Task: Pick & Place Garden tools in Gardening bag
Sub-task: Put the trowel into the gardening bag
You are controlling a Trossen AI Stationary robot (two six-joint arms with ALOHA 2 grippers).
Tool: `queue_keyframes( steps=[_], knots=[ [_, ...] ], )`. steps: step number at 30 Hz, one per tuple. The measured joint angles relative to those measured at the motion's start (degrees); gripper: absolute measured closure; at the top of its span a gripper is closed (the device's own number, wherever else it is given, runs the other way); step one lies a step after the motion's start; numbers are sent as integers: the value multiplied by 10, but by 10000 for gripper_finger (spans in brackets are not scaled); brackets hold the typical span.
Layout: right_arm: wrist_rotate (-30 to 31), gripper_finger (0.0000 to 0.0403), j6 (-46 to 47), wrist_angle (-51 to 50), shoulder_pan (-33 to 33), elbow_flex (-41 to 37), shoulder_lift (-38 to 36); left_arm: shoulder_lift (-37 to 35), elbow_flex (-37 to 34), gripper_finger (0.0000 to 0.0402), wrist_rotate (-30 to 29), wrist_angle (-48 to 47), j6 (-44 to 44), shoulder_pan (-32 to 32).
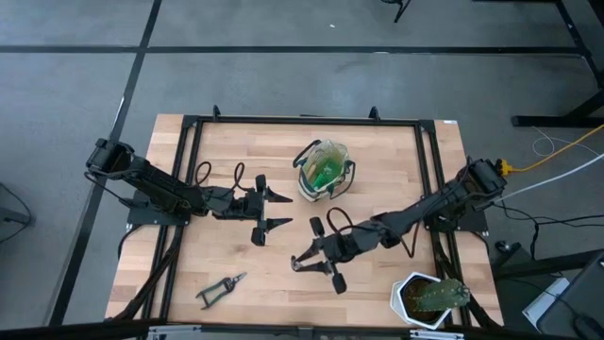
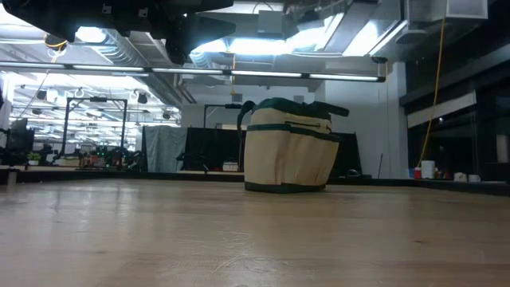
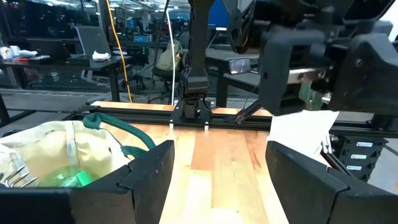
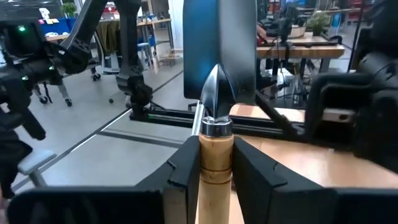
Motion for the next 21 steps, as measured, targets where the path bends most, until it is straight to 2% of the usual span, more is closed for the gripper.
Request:
queue_keyframes(
  steps=[7, 11, 15, 21],
  knots=[
    [34, 318, 1, -13, -27, 9, 0, 0, 0, 151, 0, 0, 0, 0],
    [35, 318, 31, -20, -45, 9, -3, 0, 0, 151, 0, 0, 0, 0],
    [34, 318, 69, -55, -65, 9, -24, 0, 0, 151, 0, 0, 0, 0],
    [34, 318, 71, -130, -83, 9, -72, 0, 0, 151, 0, 0, 0, 0]
  ],
)
